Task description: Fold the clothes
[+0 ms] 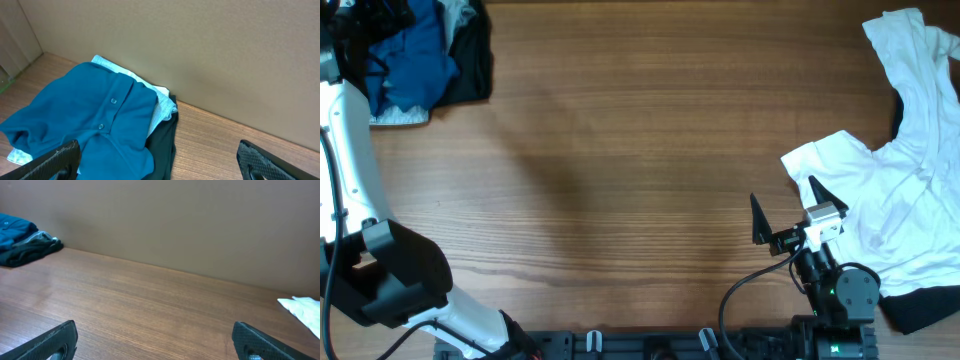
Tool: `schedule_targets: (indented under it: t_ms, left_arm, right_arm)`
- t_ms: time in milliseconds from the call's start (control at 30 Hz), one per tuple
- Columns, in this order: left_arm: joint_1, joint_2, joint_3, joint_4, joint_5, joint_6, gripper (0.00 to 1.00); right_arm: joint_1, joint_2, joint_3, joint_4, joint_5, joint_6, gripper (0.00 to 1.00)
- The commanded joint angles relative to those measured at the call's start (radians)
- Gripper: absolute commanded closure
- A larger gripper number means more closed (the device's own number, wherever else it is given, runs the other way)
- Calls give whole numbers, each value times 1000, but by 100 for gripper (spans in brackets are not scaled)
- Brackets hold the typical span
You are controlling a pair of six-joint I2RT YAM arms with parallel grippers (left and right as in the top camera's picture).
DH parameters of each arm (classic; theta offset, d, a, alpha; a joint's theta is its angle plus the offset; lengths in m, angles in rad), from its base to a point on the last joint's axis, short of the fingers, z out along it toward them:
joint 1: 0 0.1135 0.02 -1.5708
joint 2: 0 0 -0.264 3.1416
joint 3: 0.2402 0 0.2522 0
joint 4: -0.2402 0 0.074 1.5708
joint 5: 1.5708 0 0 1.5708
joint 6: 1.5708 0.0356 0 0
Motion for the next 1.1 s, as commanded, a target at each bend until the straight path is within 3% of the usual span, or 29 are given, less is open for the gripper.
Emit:
schedule_targets:
  t_ms: [0,333,567,767,1067]
  left_arm:
    - [9,11,-2,2,11,-6,0]
    - [-32,-31,-2,-22,1,-5,0]
    - [-173,-166,-2,-150,-14,-12,0]
    - [-327,-244,-23,-128,0,2,0]
    - [-383,-433,-253,-51,1,1,0]
  right_arm:
    - [5,-11,-1,4,13,2,0]
    - [5,-11,-1,4,13,1,0]
    - [5,-11,-1,4,13,1,0]
    - [5,-11,-1,4,13,1,0]
    - [5,-11,-1,4,13,1,0]
